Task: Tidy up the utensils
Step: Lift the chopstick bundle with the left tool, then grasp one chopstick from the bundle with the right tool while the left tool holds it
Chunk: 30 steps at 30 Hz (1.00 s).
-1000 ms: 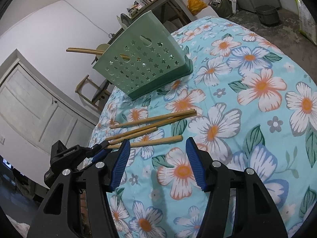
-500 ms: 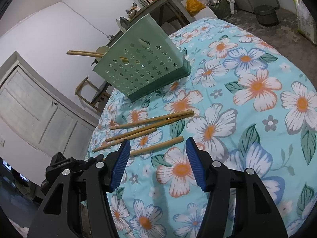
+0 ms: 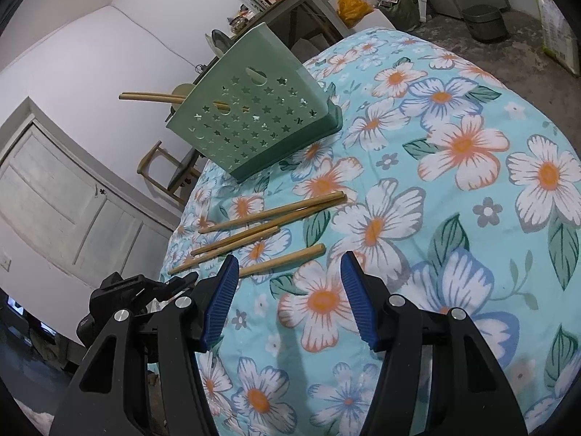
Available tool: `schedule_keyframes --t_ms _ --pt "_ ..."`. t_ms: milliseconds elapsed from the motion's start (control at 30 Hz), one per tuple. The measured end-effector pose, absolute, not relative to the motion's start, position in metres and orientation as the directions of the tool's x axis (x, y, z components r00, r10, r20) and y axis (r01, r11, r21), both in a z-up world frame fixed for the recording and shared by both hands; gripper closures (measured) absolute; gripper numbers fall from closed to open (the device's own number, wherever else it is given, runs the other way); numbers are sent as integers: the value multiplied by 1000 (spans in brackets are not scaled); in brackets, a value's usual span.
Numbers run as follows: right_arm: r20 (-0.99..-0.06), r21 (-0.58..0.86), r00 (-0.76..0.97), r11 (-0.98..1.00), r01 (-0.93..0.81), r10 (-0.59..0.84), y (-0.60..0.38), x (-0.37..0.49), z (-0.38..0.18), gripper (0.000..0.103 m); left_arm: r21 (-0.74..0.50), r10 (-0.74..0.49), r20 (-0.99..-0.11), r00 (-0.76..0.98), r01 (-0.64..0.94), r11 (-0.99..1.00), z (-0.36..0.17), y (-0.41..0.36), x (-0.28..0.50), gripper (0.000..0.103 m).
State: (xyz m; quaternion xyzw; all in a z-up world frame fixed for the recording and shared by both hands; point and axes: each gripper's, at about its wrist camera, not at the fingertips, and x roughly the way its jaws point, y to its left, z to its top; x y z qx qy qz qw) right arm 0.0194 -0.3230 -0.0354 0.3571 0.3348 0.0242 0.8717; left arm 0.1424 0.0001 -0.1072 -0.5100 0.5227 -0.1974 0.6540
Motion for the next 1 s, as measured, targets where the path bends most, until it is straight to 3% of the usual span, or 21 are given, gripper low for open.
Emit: schedule_keyframes --t_ms 400,600,1000 --pt "-542 580 807 799 157 235 -325 8 -7 46 -882 -774 -435 460 -45 469 -83 -1 129 93" --pt "-554 476 801 876 82 226 -306 22 18 53 -850 -755 -410 512 87 520 -63 9 121 93" --pt "-703 103 643 937 -333 305 -208 123 36 74 -810 -725 -421 545 134 571 -70 24 112 91"
